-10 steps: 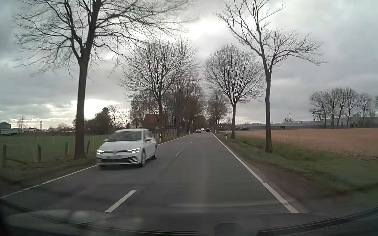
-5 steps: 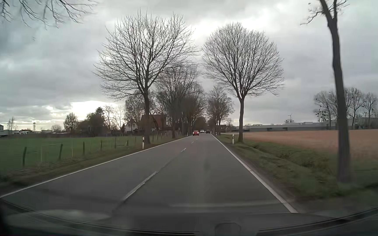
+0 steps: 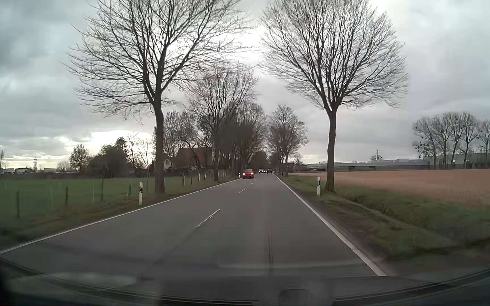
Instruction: Follow the waypoints while adhering to traffic rules and regulations
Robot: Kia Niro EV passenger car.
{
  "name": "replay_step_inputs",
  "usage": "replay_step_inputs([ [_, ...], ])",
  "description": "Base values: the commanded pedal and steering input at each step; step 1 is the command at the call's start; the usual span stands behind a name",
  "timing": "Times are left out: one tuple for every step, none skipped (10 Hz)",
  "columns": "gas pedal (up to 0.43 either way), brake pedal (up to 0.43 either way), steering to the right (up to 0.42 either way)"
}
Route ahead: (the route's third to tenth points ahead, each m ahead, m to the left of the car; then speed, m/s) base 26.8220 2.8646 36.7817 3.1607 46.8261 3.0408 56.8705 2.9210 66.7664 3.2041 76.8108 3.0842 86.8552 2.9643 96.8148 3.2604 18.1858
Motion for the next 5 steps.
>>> replay_step_inputs([
  [0.228, 0.0, 0.002],
  [0.228, 0.0, 0.003],
  [0.228, 0.0, 0.002],
  [0.228, 0.0, 0.002],
  [0.228, 0.0, 0.002],
])
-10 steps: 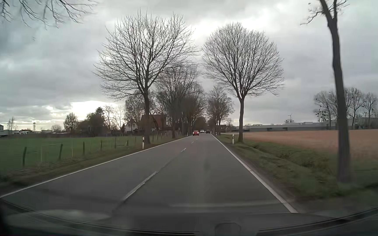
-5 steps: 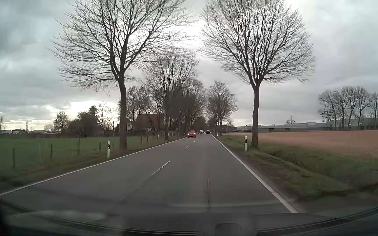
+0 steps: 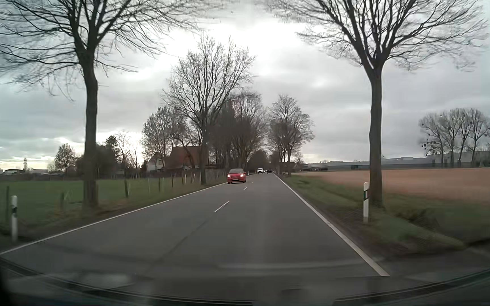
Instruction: Follow the waypoints while adhering to traffic rules and regulations
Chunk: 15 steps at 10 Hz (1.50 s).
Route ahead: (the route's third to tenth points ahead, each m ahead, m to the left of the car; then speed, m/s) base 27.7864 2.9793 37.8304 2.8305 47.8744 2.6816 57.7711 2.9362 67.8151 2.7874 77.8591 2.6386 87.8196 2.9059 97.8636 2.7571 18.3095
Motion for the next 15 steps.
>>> replay_step_inputs([
  [0.228, 0.0, 0.003],
  [0.228, 0.0, 0.003],
  [0.228, 0.0, 0.002],
  [0.22, 0.0, 0.002],
  [0.22, 0.0, 0.003],
  [0.209, 0.0, 0.002],
  [0.209, 0.0, 0.003],
  [0.22, 0.0, 0.002],
  [0.22, 0.0, 0.002],
  [0.22, 0.0, 0.003],
  [0.228, 0.0, 0.002],
  [0.228, 0.0, 0.002],
  [0.228, 0.0, 0.002],
  [0.228, 0.0, 0.002],
  [0.228, 0.0, 0.002],
])
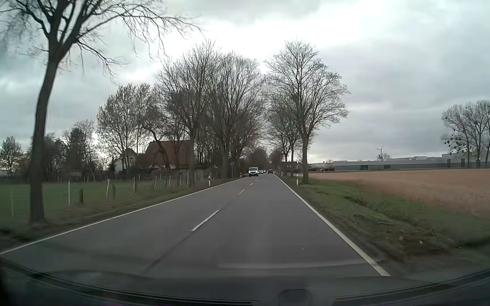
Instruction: Follow the waypoints while adhering to traffic rules and regulations
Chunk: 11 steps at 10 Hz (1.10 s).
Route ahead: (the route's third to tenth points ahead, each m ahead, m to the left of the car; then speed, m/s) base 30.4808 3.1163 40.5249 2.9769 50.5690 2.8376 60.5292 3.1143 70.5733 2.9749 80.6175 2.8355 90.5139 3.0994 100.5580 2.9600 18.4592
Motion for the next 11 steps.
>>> replay_step_inputs([
  [0.228, 0.0, 0.003],
  [0.228, 0.0, 0.002],
  [0.228, 0.0, 0.002],
  [0.228, 0.0, 0.002],
  [0.228, 0.0, 0.002],
  [0.228, 0.0, 0.002],
  [0.228, 0.0, 0.002],
  [0.228, 0.0, 0.002],
  [0.228, 0.0, 0.002],
  [0.228, 0.0, 0.002],
  [0.228, 0.0, 0.002],
])
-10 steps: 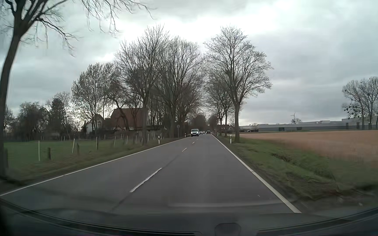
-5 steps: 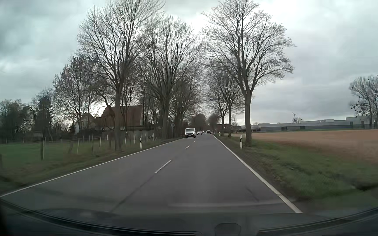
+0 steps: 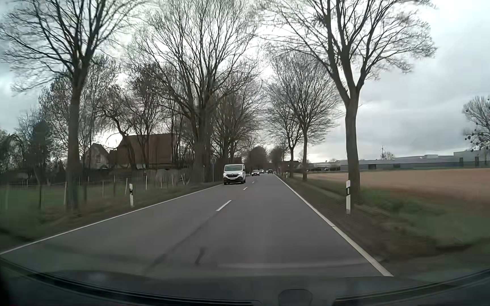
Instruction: Follow the waypoints while adhering to traffic rules and regulations
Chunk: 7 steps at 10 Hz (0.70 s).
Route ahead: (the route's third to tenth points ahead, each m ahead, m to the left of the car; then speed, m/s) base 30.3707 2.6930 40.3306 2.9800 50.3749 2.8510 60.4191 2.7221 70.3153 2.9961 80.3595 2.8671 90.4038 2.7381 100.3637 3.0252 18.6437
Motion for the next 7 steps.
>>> replay_step_inputs([
  [0.228, 0.0, 0.002],
  [0.228, 0.0, 0.002],
  [0.228, 0.0, 0.002],
  [0.228, 0.0, 0.002],
  [0.228, 0.0, 0.003],
  [0.228, 0.0, 0.002],
  [0.228, 0.0, 0.002],
])
